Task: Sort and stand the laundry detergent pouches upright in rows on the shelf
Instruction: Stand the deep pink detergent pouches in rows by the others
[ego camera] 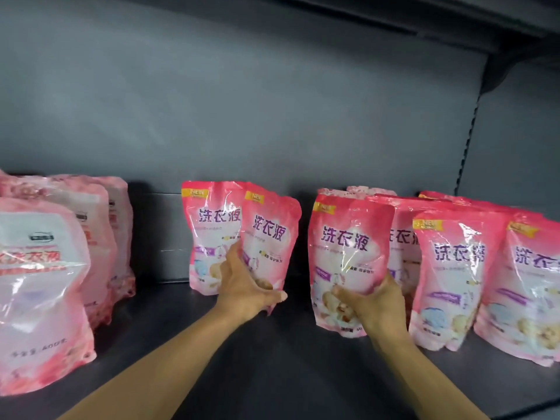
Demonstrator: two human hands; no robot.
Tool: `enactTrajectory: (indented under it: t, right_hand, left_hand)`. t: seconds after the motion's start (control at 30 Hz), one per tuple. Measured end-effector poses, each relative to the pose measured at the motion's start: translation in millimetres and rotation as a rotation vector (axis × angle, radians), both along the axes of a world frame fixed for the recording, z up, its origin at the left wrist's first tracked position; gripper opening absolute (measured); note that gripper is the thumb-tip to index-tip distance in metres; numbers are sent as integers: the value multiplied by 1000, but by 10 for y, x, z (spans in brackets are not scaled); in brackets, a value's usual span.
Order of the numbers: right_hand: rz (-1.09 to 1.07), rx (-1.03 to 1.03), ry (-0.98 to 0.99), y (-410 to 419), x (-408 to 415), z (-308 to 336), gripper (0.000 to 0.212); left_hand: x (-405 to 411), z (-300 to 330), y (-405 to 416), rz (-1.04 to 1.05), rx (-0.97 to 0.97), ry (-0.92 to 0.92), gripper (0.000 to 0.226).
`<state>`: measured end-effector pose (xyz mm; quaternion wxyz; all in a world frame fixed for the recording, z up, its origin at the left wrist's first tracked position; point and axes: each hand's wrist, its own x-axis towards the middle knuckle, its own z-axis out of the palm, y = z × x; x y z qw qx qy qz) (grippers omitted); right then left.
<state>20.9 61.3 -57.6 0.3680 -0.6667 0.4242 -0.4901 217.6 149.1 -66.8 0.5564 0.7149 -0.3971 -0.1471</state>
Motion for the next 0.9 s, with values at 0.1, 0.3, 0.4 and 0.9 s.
enactTrajectory:
  t: [0.1, 0.3, 0.4, 0.9]
  right_hand:
    - [-52, -28, -21, 48, -20, -14, 49]
    - [-119, -101, -60, 232, -190, -53, 53]
    - [-146, -110, -61, 267, -391, -86, 49]
    - [-190, -80, -90, 87, -1562, -18, 40]
  left_hand:
    - [-82, 28, -18, 19, 13, -81, 138]
    - [-316, 0, -36, -62, 8, -97, 133]
    - [-537, 2, -23, -95, 21, -79, 125]
    - [-1702, -50, -219, -221, -40, -181, 102]
